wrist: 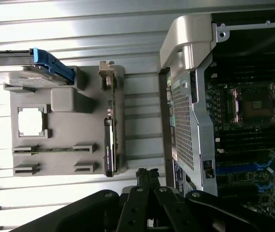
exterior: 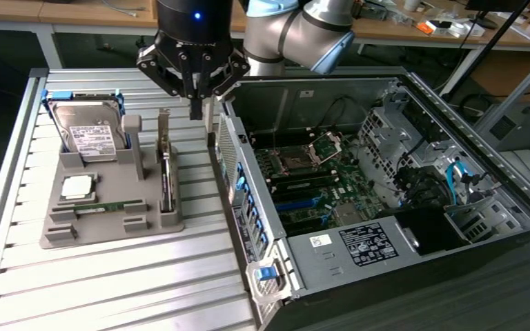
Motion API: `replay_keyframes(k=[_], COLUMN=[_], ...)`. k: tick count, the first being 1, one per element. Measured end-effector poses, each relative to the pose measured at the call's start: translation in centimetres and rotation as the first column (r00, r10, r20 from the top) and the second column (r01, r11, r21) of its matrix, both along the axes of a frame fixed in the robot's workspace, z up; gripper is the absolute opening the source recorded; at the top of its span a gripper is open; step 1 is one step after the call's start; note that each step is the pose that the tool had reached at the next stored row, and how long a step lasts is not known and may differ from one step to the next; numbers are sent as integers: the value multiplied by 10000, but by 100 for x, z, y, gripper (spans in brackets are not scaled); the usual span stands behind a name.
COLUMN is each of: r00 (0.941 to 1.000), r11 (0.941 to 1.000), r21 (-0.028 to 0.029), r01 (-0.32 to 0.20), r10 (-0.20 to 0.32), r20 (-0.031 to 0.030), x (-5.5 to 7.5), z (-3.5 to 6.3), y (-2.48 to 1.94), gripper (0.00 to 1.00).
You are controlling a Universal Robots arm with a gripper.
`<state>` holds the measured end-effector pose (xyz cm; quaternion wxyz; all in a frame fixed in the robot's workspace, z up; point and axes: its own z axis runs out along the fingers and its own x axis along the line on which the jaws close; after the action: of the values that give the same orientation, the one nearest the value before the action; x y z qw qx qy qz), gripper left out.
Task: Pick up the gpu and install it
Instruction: 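Reach for the gpu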
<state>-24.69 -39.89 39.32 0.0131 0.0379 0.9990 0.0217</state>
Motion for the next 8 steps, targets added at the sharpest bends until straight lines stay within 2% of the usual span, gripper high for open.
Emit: replay_keyframes(k=[8], r00=[10000], r11=[10000], r21=[0], r01=[-1], r10=[1], r20=[0], x=[-38], z=[0], y=[0], gripper=[11])
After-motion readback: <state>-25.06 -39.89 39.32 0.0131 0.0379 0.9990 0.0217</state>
